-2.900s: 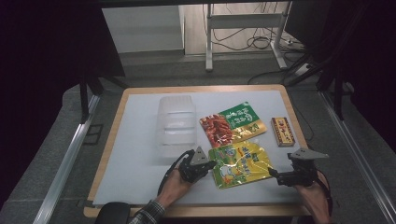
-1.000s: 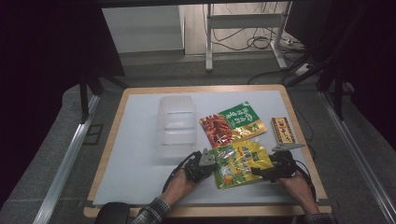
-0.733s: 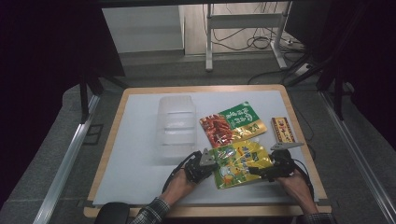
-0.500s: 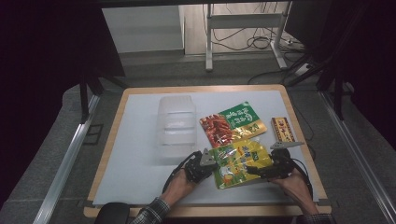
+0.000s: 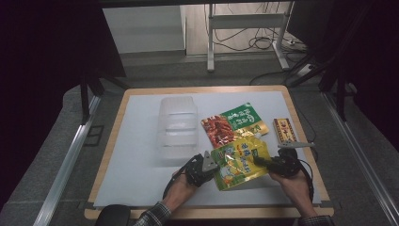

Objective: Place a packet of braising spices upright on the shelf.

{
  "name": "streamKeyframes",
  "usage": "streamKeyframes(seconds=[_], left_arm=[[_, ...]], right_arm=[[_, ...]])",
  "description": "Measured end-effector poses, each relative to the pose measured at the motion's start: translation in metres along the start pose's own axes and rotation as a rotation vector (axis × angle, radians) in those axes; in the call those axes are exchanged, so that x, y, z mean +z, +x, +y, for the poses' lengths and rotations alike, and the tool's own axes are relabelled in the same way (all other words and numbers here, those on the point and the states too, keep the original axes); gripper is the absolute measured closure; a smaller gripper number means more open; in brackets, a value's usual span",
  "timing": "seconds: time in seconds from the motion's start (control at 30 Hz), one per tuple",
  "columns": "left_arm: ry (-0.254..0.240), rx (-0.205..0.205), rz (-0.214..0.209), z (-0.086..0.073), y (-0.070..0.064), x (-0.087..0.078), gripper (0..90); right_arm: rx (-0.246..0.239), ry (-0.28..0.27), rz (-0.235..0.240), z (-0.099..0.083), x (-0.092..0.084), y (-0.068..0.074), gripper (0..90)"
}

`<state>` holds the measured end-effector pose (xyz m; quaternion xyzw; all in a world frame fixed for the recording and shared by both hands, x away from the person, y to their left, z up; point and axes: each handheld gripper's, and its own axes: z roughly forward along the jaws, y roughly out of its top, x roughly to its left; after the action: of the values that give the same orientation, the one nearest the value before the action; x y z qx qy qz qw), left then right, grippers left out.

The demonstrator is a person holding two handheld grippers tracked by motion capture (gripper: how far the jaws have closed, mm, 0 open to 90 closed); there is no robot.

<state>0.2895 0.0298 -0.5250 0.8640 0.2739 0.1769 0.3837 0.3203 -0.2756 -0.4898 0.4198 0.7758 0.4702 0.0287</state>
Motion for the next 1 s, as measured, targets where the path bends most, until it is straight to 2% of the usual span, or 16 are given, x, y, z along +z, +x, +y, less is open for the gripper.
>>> streamKeyframes(seconds=[0.03, 0.07, 0.1, 0.23, 0.3, 0.33, 0.37, 0.43, 0.53, 0.63, 0.8, 1.0], left_arm=[[-0.03, -0.01, -0.003, 0.0, 0.001, -0.007, 72.2], [-0.03, -0.01, -0.003, 0.0, 0.001, -0.007, 68.8], [-0.05, -0.01, -0.011, -0.001, 0.0, -0.013, 63.6], [-0.059, 0.0, -0.009, -0.003, -0.001, -0.017, 47.3], [-0.057, 0.005, -0.016, -0.006, -0.002, -0.019, 39.0], [-0.051, 0.01, -0.014, -0.007, -0.002, -0.02, 39.0], [-0.045, 0.004, -0.019, -0.01, -0.001, -0.023, 32.3], [-0.05, -0.007, -0.031, -0.013, 0.0, -0.027, 25.4], [-0.055, -0.027, -0.045, -0.017, 0.001, -0.033, 21.0], [-0.055, -0.045, -0.038, -0.02, 0.002, -0.038, 14.6], [-0.065, -0.057, 0.012, -0.027, 0.005, -0.052, 6.7], [-0.085, -0.081, 0.033, -0.044, 0.009, -0.066, 3.1]], right_arm=[[0.0, -0.01, 0.015, 0.002, -0.002, 0.003, 87.2], [0.0, -0.01, 0.015, 0.002, -0.002, 0.003, 87.2], [0.002, -0.004, 0.029, 0.006, -0.004, 0.004, 86.4], [0.011, -0.011, 0.038, 0.01, -0.005, 0.005, 85.9], [-0.003, -0.02, 0.04, 0.014, -0.009, 0.008, 87.1], [-0.003, -0.02, 0.04, 0.014, -0.009, 0.008, 87.1], [-0.022, -0.022, 0.038, 0.02, -0.012, 0.011, 87.8], [-0.04, -0.02, 0.04, 0.024, -0.013, 0.013, 88.0], [-0.053, -0.013, 0.04, 0.028, -0.013, 0.014, 87.9], [-0.061, -0.001, 0.047, 0.033, -0.012, 0.014, 87.9], [-0.078, 0.005, 0.053, 0.046, -0.016, 0.019, 88.1], [-0.092, 0.012, 0.09, 0.061, -0.018, 0.021, 88.1]])
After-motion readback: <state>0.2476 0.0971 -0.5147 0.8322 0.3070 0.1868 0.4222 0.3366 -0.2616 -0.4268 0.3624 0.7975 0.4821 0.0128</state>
